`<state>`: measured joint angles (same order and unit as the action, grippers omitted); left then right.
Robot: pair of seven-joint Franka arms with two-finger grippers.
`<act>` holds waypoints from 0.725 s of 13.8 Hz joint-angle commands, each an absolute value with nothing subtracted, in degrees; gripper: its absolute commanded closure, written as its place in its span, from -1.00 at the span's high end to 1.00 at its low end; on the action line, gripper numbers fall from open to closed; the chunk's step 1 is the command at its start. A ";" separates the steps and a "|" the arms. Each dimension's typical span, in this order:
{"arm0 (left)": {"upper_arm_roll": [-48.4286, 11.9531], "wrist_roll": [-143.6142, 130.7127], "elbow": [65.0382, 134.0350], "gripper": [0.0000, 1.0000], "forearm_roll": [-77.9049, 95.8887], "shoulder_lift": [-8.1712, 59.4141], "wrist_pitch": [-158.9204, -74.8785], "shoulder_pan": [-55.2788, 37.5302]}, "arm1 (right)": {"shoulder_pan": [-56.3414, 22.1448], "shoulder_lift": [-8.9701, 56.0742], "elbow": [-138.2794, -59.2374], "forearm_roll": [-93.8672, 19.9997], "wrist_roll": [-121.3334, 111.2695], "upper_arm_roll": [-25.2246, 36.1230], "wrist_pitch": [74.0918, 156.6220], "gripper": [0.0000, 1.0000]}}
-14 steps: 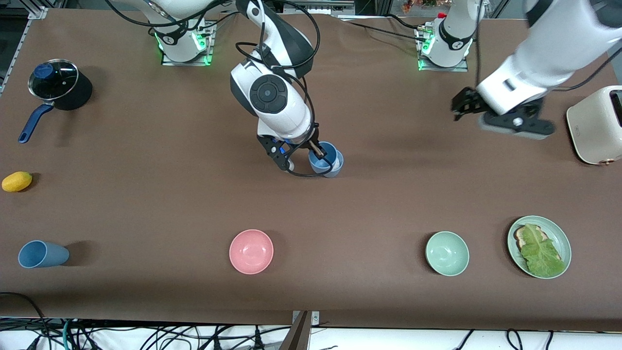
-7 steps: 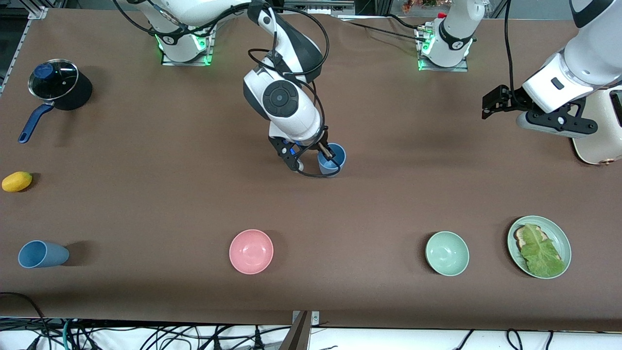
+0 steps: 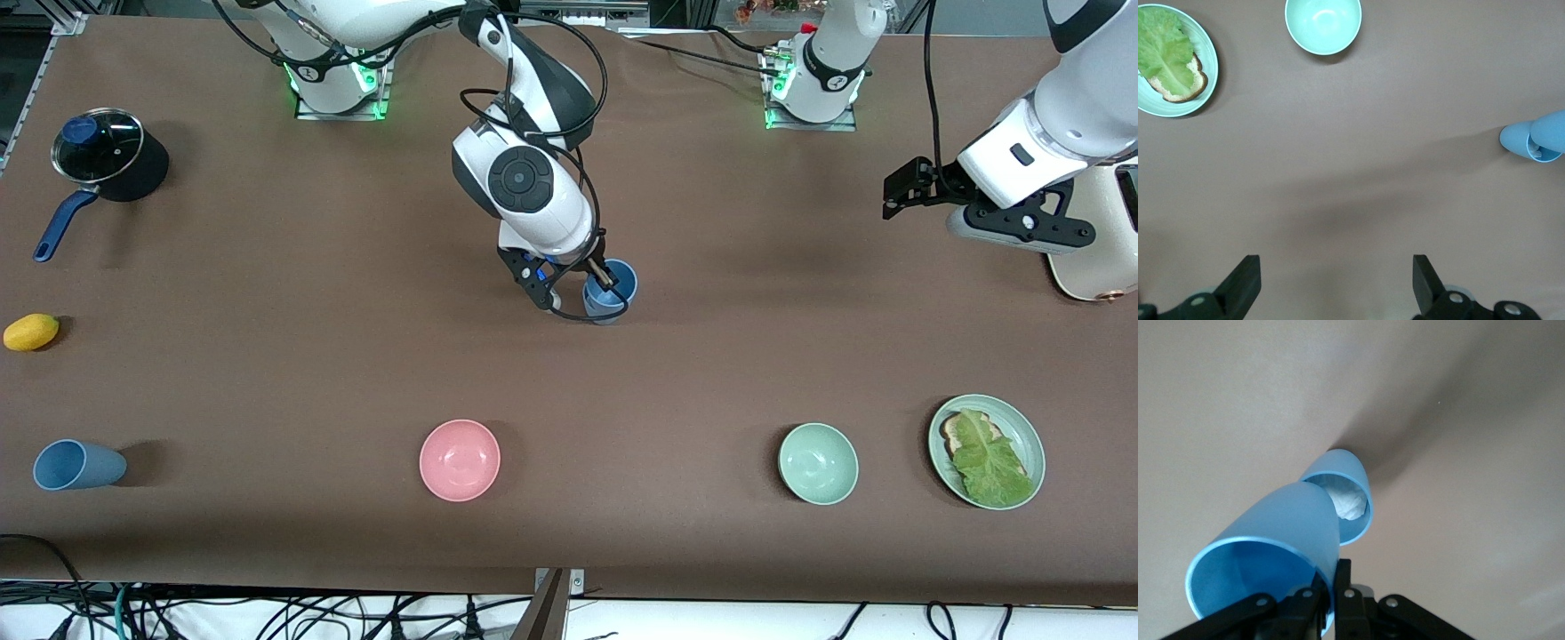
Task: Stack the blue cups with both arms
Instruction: 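Press the stacked cups down and open the right gripper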
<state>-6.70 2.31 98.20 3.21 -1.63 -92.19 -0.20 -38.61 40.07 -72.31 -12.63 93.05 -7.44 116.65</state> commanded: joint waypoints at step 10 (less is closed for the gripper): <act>-6.86 2.72 96.06 1.00 3.69 -0.62 -90.17 -0.09 | -39.02 41.13 -70.66 -13.71 93.25 -7.03 111.80 -1.00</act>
<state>-6.84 2.31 98.00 3.21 -1.60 -91.59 -0.26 -38.58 40.24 -71.41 -12.99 93.05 -7.38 112.18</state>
